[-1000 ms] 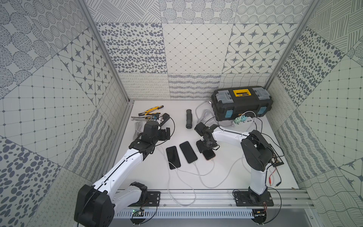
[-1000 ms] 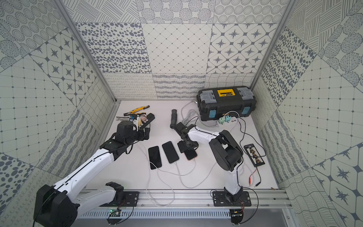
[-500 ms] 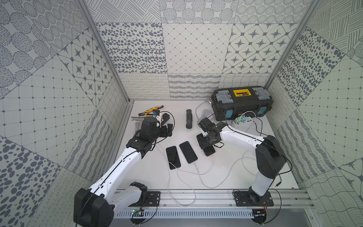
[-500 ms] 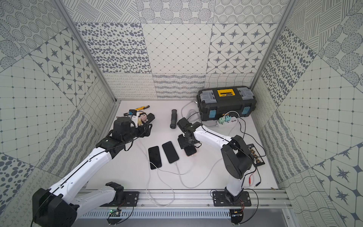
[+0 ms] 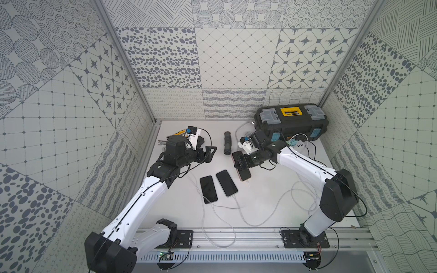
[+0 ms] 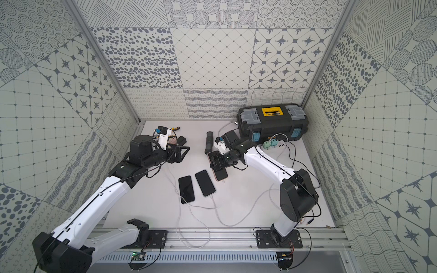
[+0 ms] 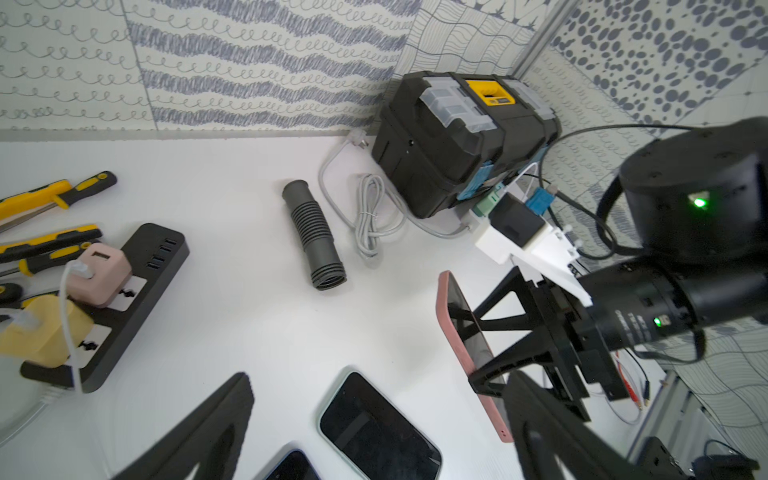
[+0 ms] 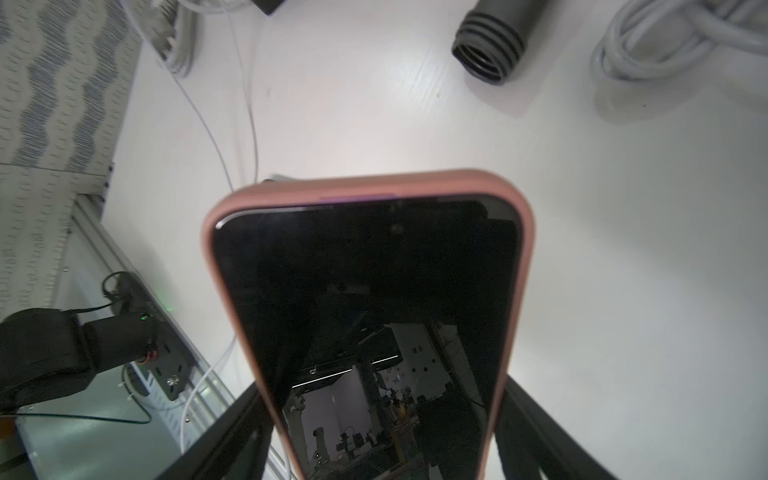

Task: Unplug the charging cable from the phone
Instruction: Pick up the phone at the center of the board.

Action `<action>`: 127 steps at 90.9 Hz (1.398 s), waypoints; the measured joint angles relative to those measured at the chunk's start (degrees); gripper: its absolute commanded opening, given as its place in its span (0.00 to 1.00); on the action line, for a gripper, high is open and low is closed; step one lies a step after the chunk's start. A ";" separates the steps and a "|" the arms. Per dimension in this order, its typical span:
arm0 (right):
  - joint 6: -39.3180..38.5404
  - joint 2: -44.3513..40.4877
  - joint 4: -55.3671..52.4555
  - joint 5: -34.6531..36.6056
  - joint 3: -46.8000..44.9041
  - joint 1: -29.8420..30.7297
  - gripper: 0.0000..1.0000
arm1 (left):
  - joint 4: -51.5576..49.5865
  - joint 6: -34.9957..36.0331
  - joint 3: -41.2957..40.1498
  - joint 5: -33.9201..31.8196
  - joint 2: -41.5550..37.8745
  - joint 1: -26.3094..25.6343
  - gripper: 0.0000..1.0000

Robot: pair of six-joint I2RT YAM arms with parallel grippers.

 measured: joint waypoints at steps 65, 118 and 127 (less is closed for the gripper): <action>-4.48 -9.25 4.04 -37.11 -0.39 -5.57 0.65 | 15.76 -11.50 -0.70 27.91 -0.20 0.00 0.98; -4.68 -9.35 4.52 -46.75 4.90 -1.60 0.65 | 29.77 -24.28 -3.10 38.51 4.24 -2.97 0.98; -4.76 -9.31 4.50 -46.88 5.29 -1.46 0.65 | 31.34 -25.68 -3.34 39.39 4.46 -3.54 0.98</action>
